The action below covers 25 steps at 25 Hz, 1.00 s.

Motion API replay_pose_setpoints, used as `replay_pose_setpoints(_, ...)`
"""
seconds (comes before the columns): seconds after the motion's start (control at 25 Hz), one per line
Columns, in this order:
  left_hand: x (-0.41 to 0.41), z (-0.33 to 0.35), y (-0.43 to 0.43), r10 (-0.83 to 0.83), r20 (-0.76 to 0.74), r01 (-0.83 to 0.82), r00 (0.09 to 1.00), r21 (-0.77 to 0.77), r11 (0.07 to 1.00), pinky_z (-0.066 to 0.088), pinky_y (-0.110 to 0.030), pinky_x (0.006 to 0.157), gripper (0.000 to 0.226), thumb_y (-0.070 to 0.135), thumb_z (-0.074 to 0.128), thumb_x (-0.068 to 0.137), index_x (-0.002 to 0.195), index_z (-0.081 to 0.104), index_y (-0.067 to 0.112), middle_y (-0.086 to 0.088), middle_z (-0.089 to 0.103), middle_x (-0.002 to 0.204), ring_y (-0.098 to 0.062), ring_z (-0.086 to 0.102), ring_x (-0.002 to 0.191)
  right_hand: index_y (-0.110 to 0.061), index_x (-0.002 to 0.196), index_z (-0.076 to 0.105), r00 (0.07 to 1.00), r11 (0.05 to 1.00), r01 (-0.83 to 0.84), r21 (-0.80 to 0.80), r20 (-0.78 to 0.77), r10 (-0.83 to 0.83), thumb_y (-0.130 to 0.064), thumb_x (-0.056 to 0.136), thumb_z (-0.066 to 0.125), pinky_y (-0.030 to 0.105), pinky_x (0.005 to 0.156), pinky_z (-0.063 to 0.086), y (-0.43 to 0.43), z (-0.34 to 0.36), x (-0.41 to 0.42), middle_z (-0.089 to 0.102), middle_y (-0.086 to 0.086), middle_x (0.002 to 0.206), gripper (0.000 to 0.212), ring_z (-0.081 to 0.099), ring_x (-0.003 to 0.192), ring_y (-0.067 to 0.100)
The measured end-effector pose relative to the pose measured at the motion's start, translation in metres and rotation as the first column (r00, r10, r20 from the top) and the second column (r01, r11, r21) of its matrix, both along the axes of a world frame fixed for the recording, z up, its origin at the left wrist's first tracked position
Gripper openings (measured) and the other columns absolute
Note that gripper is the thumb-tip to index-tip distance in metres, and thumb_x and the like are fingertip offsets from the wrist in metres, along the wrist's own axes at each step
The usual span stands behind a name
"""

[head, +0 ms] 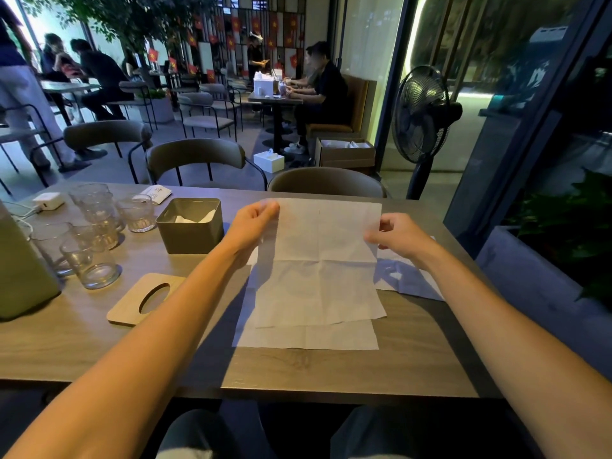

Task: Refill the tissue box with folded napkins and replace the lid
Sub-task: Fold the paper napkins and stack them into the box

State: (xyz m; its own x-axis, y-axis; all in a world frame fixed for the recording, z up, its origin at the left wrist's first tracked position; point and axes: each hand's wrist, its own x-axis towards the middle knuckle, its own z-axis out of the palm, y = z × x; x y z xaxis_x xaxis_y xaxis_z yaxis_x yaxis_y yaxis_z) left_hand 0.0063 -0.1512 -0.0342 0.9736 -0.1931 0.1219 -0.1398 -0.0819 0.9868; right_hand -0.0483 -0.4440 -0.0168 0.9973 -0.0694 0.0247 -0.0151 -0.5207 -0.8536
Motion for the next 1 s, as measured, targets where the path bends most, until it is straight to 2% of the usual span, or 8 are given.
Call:
replay_pose_setpoints(0.12,-0.003,0.000,0.005,0.060,-0.017,-0.060,0.998,-0.017,0.998,0.054,-0.034,0.086,0.039,0.048,0.052,0.097,0.121,0.061,0.018,-0.003,0.065,0.116,-0.021,0.063,0.107,-0.024,0.111,0.067,1.000,0.998,0.010,0.061,0.008,-0.011,-0.013,0.095,0.068,0.025,0.073,0.051,0.001,-0.001,0.001,0.070,-0.004,0.107,0.019,0.065,0.099,0.014)
replay_pose_setpoints(0.2,-0.007,-0.014,0.012,-0.016,-0.106,0.024,0.994,0.080,0.996,0.055,-0.033,0.082,0.057,0.050,0.065,0.089,0.136,0.049,0.023,-0.002,0.060,0.124,-0.020,0.062,0.108,-0.022,0.112,0.066,0.999,0.996,0.029,0.084,-0.016,-0.028,-0.013,0.097,0.066,0.026,0.070,0.052,0.001,-0.006,-0.002,0.070,-0.001,0.105,0.018,0.065,0.095,0.017)
replay_pose_setpoints(0.28,-0.011,-0.033,0.016,-0.082,-0.215,0.133,0.973,0.232,0.964,0.057,-0.038,0.086,0.073,0.042,0.077,0.082,0.143,0.039,0.027,-0.003,0.058,0.128,-0.022,0.062,0.109,-0.018,0.119,0.063,0.994,0.995,0.086,0.040,-0.076,-0.083,-0.014,0.097,0.065,0.026,0.065,0.051,0.000,-0.012,-0.003,0.069,0.004,0.106,0.023,0.066,0.092,0.019)
replay_pose_setpoints(0.36,-0.015,-0.046,0.017,-0.106,-0.266,0.187,0.958,0.302,0.935,0.057,-0.043,0.090,0.073,0.030,0.076,0.085,0.145,0.033,0.028,-0.006,0.061,0.123,-0.025,0.064,0.107,-0.019,0.123,0.058,0.980,0.989,0.145,-0.029,-0.135,-0.148,-0.015,0.096,0.065,0.026,0.061,0.051,0.000,-0.017,-0.003,0.067,0.006,0.110,0.028,0.065,0.091,0.019)
replay_pose_setpoints(0.52,-0.017,-0.041,0.016,-0.051,-0.260,0.102,0.964,0.184,0.978,0.058,-0.031,0.071,0.065,0.024,0.066,0.094,0.148,0.031,0.029,-0.011,0.059,0.125,-0.024,0.064,0.102,-0.019,0.129,0.054,0.954,0.976,0.217,-0.013,-0.208,-0.215,-0.013,0.095,0.066,0.035,0.073,0.061,-0.002,-0.026,0.000,0.069,0.012,0.106,0.036,0.069,0.091,0.023)
replay_pose_setpoints(0.64,-0.016,-0.038,0.017,0.001,-0.214,0.047,0.977,0.217,0.975,0.054,-0.026,0.067,0.068,0.023,0.065,0.094,0.151,0.029,0.029,-0.015,0.055,0.131,-0.026,0.059,0.108,-0.019,0.136,0.052,0.949,0.973,0.230,-0.004,-0.221,-0.225,-0.014,0.097,0.065,0.028,0.064,0.059,-0.001,-0.028,-0.001,0.067,0.011,0.108,0.041,0.070,0.089,0.022)
replay_pose_setpoints(0.84,-0.025,-0.041,0.022,-0.109,-0.175,0.156,0.978,0.280,0.947,0.051,-0.035,0.089,0.087,0.025,0.074,0.087,0.153,0.019,0.038,0.003,0.041,0.132,-0.019,0.047,0.114,-0.024,0.138,0.052,0.953,0.989,0.148,0.014,-0.270,-0.138,-0.034,0.093,0.073,0.028,0.071,0.060,0.004,-0.030,-0.001,0.058,0.009,0.130,0.051,0.066,0.103,0.024)
replay_pose_setpoints(1.0,-0.027,-0.042,0.026,-0.222,-0.167,0.271,0.961,0.394,0.878,0.046,-0.041,0.102,0.078,0.014,0.075,0.086,0.149,0.034,0.037,0.000,0.041,0.141,-0.023,0.044,0.123,-0.026,0.125,0.061,0.921,0.994,-0.061,-0.093,-0.389,0.020,-0.028,0.087,0.080,0.032,0.083,0.060,0.001,-0.028,-0.003,0.054,0.005,0.131,0.042,0.060,0.110,0.025)
